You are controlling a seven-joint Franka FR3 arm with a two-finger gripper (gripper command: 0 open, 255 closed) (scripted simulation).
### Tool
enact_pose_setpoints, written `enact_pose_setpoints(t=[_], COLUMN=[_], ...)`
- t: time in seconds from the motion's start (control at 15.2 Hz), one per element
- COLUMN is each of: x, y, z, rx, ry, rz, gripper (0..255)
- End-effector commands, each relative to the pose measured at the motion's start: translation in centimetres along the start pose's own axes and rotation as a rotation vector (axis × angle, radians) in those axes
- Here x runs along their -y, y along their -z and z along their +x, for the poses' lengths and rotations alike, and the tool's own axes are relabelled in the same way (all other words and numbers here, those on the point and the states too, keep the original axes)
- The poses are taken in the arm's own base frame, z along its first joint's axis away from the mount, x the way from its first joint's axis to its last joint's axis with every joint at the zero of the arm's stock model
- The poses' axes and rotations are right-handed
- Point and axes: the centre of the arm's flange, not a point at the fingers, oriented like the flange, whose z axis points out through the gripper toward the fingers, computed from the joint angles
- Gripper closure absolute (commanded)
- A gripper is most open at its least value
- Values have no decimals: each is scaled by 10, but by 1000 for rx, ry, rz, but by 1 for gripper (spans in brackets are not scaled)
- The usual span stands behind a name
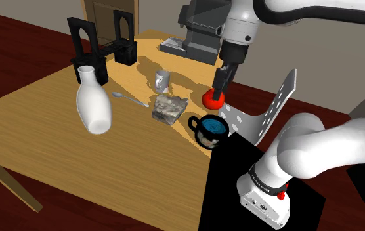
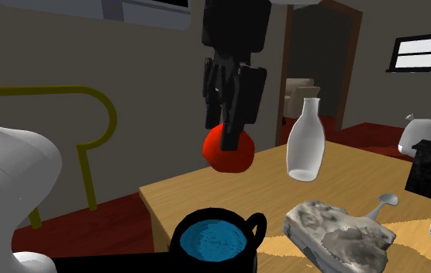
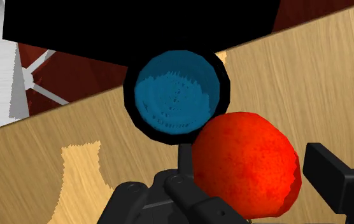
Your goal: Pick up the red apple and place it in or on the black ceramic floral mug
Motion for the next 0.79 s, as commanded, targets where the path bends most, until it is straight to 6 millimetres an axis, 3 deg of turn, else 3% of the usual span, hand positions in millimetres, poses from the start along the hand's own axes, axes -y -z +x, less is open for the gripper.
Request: enact_pose_setpoints(t=[0.0, 0.73], x=[-20, -33], y=[3, -48], z=[-18, -19], rx=[1, 1], ry=[1, 1], rz=[0, 0], gripper=[255, 255])
